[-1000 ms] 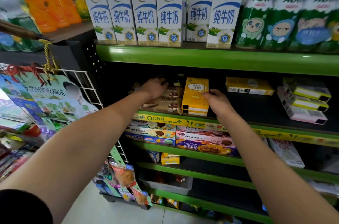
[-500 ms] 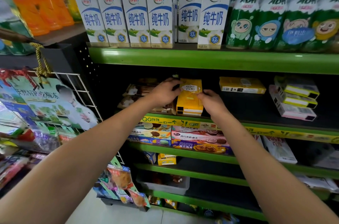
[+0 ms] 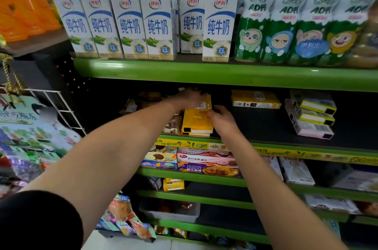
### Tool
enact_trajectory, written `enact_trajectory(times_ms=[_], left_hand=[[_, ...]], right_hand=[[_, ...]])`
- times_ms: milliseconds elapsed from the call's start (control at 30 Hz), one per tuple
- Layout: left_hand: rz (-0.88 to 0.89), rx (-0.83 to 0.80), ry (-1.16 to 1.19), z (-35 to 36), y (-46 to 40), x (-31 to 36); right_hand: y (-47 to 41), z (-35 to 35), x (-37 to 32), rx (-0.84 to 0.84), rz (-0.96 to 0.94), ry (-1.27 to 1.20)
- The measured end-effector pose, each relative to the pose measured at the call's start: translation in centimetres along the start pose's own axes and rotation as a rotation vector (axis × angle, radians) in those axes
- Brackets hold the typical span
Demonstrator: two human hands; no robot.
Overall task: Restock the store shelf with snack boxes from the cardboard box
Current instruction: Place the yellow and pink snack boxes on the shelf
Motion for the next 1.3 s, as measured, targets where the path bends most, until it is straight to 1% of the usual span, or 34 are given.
enact_trajectory(times_ms=[200, 400, 667, 800, 1000, 1067, 1133, 1167, 1200, 1267, 1300], left_hand=[[-0.026, 0.052, -0.033, 0.2, -0.6, -1.1], [0.023, 0.016, -0.103, 0.6, -1.7, -1.4], [0.017, 0.023, -0.178, 0.3, -2.2, -1.5], [0.023, -0.007, -0.217, 0.3, -2.0, -1.0], [-0.012, -0.002, -0.197, -0.5, -1.0, -0.5], [-0.007, 0.054, -0.155, -1.4, -0.5, 0.0], [0.02, 0.164, -0.065, -2.7, 0.3, 0.6], [0.044, 0.206, -0.045, -3.2, 0.8, 1.0], [0.064, 0.225, -0.054, -3.5, 1.3, 1.5], [0.102, 0.225, -0.117, -3.5, 2.3, 2.5], [0.121, 0.212, -0.149, -3.3, 2.7, 2.9]], right_hand=[[0.3, 0.2, -0.3, -0.011, -0.012, 0.017], [-0.1, 0.5, -0.1, -0.032, -0.022, 0.039], [0.1, 0.4, -0.6, -0.028, -0.07, 0.094], [0.1, 0.4, -0.6, -0.038, -0.053, 0.076], [0.5, 0.5, -0.7, -0.045, -0.016, 0.05], [0.4, -0.1, -0.8, 0.002, 0.001, 0.025], [0.3, -1.8, -1.2, 0.091, -0.02, -0.007], [0.1, -2.8, -1.6, 0.14, -0.054, 0.022], [-0.2, -4.1, -2.0, 0.196, -0.093, 0.128], [-1.0, -6.5, -3.3, 0.316, -0.163, 0.569], [-1.7, -7.3, -3.6, 0.333, -0.177, 0.784]])
Point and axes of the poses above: each hand's wrist, its own y-axis away from the middle knuckle, its own z-axis out of the palm, x = y × z, the point moved 8 cm from there along -y, towards the middle knuckle, and after that the axes turned 6 degrees about z, right-handed, at the moved point
